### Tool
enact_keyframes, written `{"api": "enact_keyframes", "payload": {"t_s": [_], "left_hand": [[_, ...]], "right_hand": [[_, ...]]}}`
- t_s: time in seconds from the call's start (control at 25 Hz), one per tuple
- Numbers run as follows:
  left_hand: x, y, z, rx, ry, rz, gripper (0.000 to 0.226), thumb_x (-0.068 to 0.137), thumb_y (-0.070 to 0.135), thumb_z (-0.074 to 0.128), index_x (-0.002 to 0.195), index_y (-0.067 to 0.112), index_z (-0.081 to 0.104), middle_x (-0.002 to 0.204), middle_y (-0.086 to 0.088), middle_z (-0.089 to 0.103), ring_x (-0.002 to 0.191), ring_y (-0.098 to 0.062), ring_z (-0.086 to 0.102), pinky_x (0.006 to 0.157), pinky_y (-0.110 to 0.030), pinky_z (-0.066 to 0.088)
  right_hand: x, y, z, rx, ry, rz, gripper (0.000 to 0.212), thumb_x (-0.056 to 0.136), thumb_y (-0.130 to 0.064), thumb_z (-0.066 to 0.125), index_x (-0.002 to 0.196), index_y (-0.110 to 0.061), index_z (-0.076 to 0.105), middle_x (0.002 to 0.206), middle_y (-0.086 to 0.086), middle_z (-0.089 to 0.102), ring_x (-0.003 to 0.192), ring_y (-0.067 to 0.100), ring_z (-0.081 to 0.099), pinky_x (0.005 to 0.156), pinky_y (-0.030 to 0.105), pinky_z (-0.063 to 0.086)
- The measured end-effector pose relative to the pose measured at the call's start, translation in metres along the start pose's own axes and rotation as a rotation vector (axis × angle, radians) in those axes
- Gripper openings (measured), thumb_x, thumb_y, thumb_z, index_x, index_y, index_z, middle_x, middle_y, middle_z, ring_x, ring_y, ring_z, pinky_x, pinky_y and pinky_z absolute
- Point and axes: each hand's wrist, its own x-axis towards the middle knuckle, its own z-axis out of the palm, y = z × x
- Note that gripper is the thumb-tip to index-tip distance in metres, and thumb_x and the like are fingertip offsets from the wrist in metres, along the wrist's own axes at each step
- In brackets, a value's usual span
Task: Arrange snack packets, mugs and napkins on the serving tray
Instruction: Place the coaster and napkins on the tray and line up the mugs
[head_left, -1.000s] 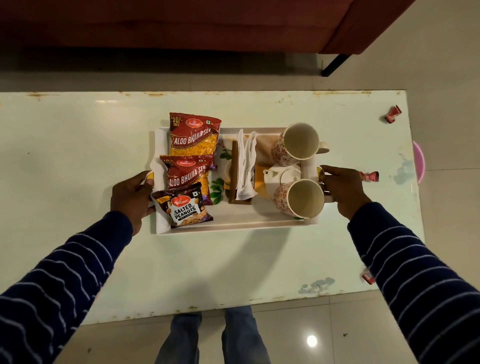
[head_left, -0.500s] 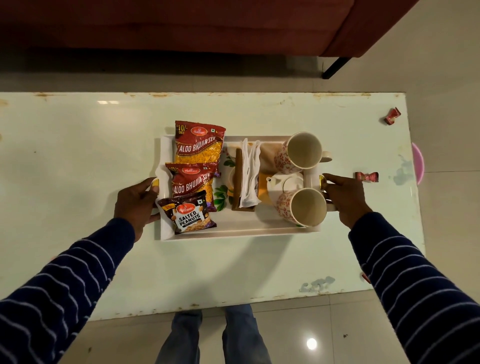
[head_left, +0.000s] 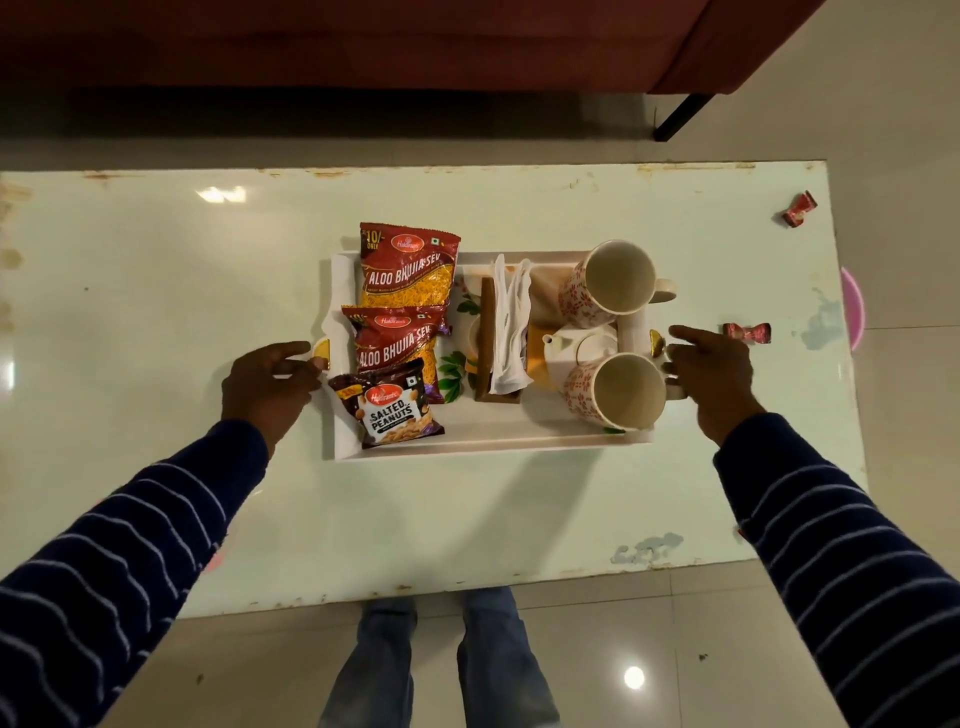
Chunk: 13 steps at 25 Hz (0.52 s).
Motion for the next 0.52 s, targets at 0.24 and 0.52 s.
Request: {"api": "enact_keyframes", "payload": {"t_s": [0.24,0.52], "left_hand": [[-0.027,0.0,-0.063,0.162,-0.06,0.176,0.032,0.089,0.028,0.072,0.12,0.025,0.067,0.106,0.004,0.073,0.097,-0.019,0.07,0.089,-0.041,0.055],[-0.075,-0.052,-0.175,0.569,-0.18,0.258,0.093,0.06,0.05,0.083,0.142,0.046,0.04,0.135,0.028,0.049,0.12,-0.003,0.052,0.096,-0.03,0.043]], "right_hand": [[-0.058,0.018,-0.021,-0.087,0.189,-0.224,0.026,0.09,-0.021,0.059,0.112,-0.023,0.071,0.103,0.002,0.074,0.092,0.022,0.071,0.093,0.037,0.056],[-0.218,0.038,0.034,-0.047,0.146,-0.458,0.026,0.093,-0.004,0.058,0.115,-0.016,0.066,0.111,-0.002,0.065,0.078,0.007,0.063,0.058,0.006,0.047]]}}
